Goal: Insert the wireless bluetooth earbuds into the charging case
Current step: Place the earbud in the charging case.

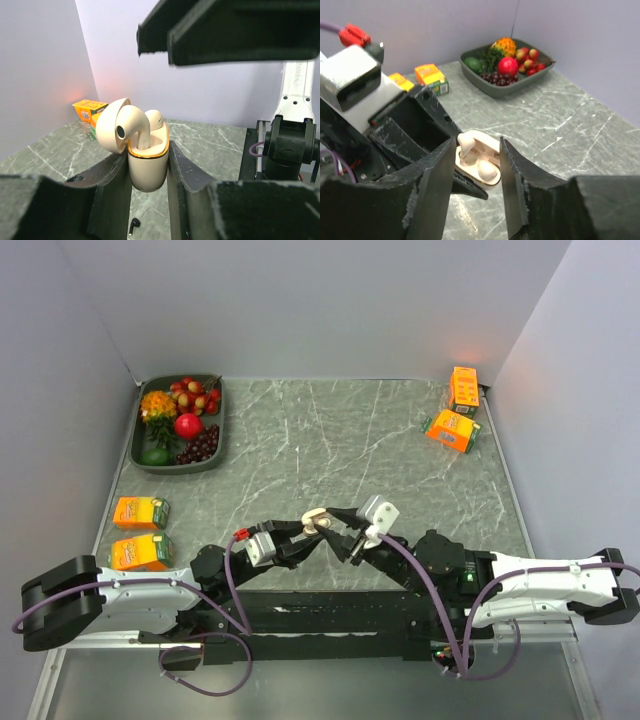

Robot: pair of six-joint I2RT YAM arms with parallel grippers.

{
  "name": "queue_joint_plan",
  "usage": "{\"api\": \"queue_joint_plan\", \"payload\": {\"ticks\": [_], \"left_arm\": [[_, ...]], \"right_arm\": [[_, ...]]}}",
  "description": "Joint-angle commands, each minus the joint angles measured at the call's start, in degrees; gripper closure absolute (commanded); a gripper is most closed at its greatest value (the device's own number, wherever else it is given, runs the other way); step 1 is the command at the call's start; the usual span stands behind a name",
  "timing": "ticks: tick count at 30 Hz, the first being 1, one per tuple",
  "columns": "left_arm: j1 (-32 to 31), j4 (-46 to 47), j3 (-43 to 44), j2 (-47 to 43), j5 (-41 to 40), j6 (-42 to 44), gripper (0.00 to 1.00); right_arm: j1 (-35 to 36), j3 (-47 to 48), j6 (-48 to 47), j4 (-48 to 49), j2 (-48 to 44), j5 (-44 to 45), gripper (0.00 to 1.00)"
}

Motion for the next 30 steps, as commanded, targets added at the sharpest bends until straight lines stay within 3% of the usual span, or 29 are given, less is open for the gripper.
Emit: {"api": "queue_joint_plan", "payload": {"ticks": [1, 4, 8, 30], "left_arm": [[-0.3, 9.9, 0.5, -0.7, 0.1, -0.9, 0.99], [-0.3, 9.7, 0.6, -0.6, 0.1, -1.1, 0.99], [-0.3, 9.7, 0.6, -0.7, 0.0, -1.3, 0.99], [-0.6, 8.9, 0.7, -1.6, 0.0, -0.8, 0.99]], "right_arm": [[0.5, 4.1, -0.1, -0.5, 0.2, 0.6, 0.60], [0.6, 5.7, -0.8, -1.6, 2.1, 1.5, 0.72], [0.5, 7.3, -0.8, -2.7, 4.9, 1.8, 0.78], [-2.0, 11.2, 3.1, -10.7, 10.5, -0.7, 0.78]]}}
